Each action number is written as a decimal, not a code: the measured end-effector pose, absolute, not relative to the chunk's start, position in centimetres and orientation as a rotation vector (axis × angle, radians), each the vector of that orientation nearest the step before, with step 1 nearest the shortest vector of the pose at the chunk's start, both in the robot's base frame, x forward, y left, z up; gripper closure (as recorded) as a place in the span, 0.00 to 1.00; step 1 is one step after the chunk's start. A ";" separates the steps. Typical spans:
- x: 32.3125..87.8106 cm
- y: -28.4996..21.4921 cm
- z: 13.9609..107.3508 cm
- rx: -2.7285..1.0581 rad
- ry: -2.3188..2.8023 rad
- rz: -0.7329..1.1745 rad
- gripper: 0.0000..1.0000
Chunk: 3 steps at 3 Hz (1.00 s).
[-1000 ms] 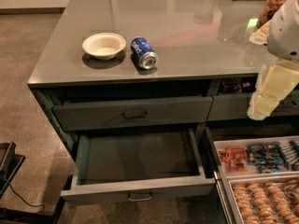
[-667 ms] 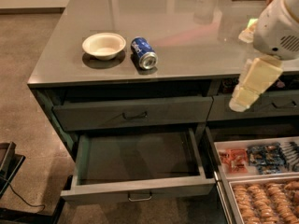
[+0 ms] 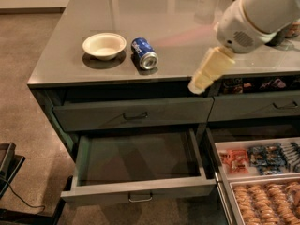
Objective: Place pepsi can into middle drawer
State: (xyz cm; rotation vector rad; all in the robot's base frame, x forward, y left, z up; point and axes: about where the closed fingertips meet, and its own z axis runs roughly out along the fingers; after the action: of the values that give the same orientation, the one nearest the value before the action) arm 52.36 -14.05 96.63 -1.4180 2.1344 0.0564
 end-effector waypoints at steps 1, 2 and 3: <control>56.4 -11.0 96.9 -1.252 2.100 -0.032 0.00; 57.9 -10.3 97.0 -1.188 2.089 -0.064 0.00; 57.8 -10.3 97.0 -1.188 2.089 -0.064 0.00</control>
Offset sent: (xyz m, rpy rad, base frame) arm 0.0232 0.0203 0.0005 0.0192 -0.0664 -0.0570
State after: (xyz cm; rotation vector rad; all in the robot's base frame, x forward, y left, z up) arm 57.85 -10.31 97.01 -1.1885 2.0890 -0.0641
